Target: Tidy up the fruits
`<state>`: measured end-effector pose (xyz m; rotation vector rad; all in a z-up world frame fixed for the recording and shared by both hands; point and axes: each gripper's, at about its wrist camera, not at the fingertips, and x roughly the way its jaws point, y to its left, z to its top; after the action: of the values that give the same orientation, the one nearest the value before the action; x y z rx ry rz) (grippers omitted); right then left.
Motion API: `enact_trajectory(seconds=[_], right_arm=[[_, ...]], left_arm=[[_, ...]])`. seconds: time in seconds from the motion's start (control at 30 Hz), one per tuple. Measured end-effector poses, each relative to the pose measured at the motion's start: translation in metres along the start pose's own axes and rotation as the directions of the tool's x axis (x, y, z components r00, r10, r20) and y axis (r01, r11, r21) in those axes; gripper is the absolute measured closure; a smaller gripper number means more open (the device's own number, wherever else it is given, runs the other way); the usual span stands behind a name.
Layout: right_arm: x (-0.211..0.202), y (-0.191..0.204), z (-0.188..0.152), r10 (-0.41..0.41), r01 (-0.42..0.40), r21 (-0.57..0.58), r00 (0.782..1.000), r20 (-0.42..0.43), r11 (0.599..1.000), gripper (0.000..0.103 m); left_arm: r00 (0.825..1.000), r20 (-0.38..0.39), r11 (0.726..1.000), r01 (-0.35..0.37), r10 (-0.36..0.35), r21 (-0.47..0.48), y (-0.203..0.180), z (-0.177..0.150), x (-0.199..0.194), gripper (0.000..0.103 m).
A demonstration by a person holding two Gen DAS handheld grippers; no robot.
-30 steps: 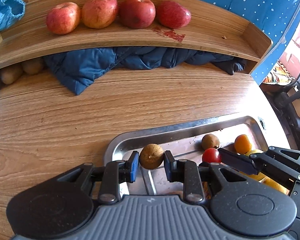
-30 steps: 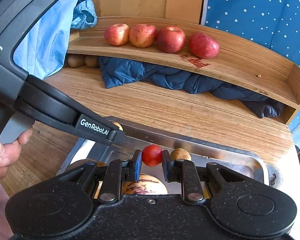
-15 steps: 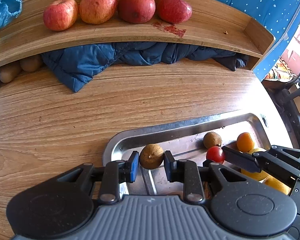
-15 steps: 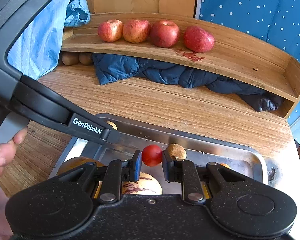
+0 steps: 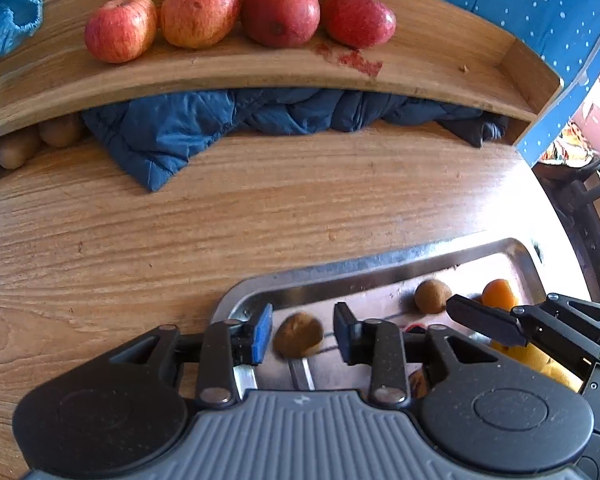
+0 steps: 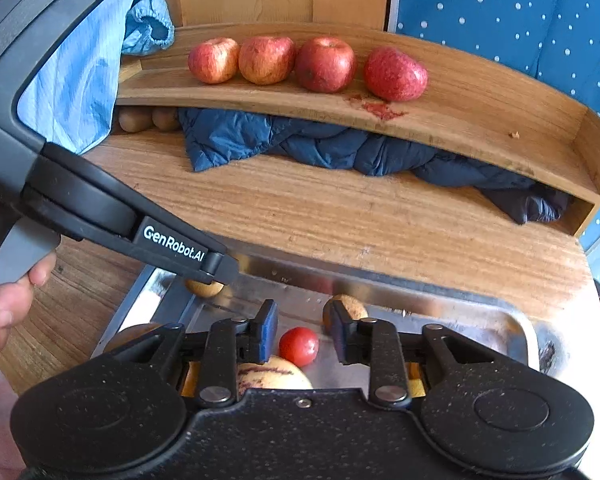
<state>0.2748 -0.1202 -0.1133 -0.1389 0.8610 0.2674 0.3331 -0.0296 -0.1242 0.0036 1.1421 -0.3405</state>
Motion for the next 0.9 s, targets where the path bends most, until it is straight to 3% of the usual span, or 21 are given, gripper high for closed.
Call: enact_trajectory(seconds=[0.2,0.43,0.53,0.9], right_arm=[[-0.011,-0.010,0.001,-0.008,0.007,0.008,0.999,0.051,1.000,0.040],[-0.035,-0.029,-0.002,-0.036,0.032,0.032,0.991,0.125,0.999,0.007],[-0.049,-0.037,-0.007,-0.026,0.016,0.062,0.987,0.160,0.998,0.001],[-0.097,-0.056,-0.043,-0.030,0.004,0.119,0.976,0.216,0.993,0.001]], left_arm=[[0.997,0.073,0.999,-0.019,0.022,-0.039,0.003,0.004,-0.016,0.049],[0.976,0.187,0.989,-0.093,0.113,-0.113,0.000,-0.006,-0.046,0.006],[0.964,0.209,0.982,-0.141,0.165,-0.128,-0.004,-0.013,-0.057,0.001],[0.910,0.303,0.957,-0.251,0.284,-0.145,-0.031,-0.062,-0.100,0.001]])
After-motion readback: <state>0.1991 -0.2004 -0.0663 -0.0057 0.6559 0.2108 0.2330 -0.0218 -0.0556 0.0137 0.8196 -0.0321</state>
